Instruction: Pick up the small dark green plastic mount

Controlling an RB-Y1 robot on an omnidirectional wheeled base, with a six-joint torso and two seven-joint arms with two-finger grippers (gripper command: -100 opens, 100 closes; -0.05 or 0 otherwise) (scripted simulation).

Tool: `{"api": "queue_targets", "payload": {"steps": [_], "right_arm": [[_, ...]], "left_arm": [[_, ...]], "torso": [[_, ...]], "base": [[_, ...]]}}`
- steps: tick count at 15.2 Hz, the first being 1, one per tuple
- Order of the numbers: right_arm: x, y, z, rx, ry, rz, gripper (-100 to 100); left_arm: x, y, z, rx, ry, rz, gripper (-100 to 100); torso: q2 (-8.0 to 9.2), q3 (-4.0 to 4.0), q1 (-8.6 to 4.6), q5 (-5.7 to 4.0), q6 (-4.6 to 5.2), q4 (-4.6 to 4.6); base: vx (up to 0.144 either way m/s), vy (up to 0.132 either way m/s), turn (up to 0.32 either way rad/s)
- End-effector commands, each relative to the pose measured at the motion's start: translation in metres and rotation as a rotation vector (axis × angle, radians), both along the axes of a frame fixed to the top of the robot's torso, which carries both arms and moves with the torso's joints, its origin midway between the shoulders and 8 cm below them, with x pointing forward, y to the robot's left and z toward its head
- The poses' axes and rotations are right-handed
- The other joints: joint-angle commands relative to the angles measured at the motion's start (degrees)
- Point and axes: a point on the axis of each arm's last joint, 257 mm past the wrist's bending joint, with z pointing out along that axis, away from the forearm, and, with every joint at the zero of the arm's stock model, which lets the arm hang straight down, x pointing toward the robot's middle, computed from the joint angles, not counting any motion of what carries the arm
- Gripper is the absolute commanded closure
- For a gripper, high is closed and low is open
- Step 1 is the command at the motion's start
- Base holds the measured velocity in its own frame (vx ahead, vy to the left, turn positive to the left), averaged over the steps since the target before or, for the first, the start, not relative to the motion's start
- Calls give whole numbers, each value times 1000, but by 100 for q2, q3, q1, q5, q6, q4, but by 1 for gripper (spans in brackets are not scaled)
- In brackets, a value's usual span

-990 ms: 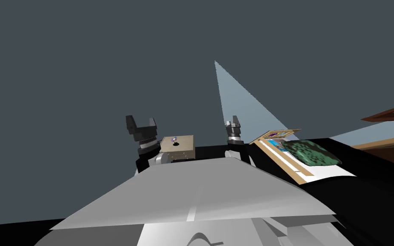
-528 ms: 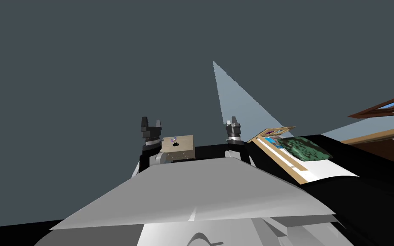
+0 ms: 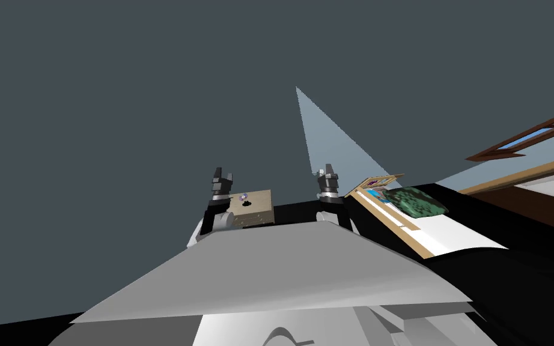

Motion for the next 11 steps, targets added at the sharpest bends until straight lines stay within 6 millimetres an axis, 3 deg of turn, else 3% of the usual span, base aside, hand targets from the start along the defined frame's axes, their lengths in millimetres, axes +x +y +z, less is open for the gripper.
{"api": "queue_targets", "payload": {"steps": [1,11], "right_arm": [[0,0,0,0,0,0,0],[0,0,0,0,0,0,0]], "left_arm": [[13,7,-17,4,55,6,-100],[62,41,-92,12,288,46,-100]], "torso": [[0,0,0,0,0,0],[-2,-1,-4,-1,-1,0]], "base": [[-18,32,-77],[-17,27,-72]]}}
